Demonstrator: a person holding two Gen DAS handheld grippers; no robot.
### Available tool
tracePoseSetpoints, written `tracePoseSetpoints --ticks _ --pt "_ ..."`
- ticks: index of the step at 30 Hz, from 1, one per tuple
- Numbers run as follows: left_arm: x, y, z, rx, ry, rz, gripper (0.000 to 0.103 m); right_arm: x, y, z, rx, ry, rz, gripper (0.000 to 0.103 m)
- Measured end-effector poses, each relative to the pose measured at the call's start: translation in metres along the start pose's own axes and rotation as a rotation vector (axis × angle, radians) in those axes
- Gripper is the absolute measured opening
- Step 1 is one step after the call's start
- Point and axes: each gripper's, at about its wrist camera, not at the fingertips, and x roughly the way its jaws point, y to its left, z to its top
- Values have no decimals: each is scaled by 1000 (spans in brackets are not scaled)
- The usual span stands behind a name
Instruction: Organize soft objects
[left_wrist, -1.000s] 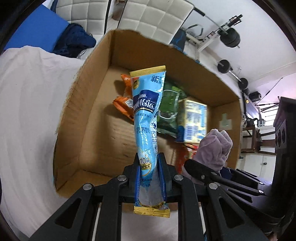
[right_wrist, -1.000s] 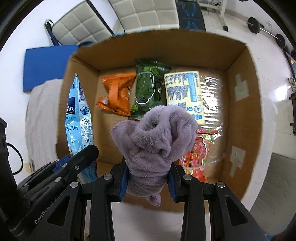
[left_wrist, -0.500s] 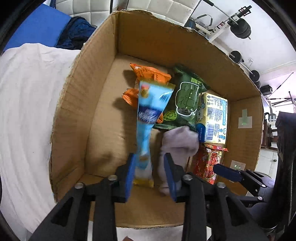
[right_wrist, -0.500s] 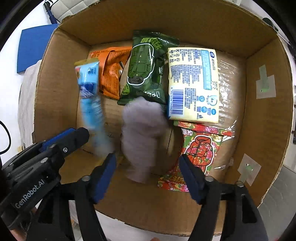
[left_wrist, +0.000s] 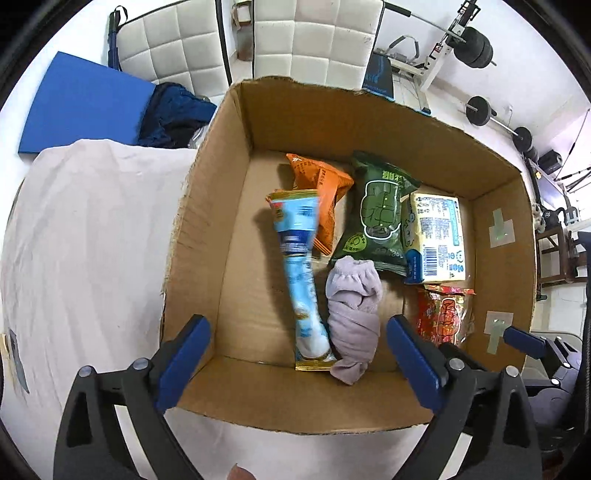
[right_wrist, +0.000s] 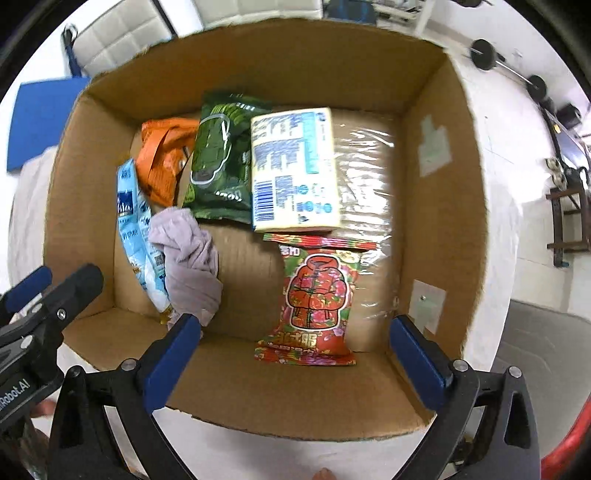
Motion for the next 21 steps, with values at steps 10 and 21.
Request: tracePoseSetpoints --ticks 10,21 --pt "-18 -10 -6 69 -78 66 103 -23 -19 -15 87 -92 -28 103" --pt "-75 -17 -22 74 -166 45 103 -77 -16 -33 102 -193 -17 103"
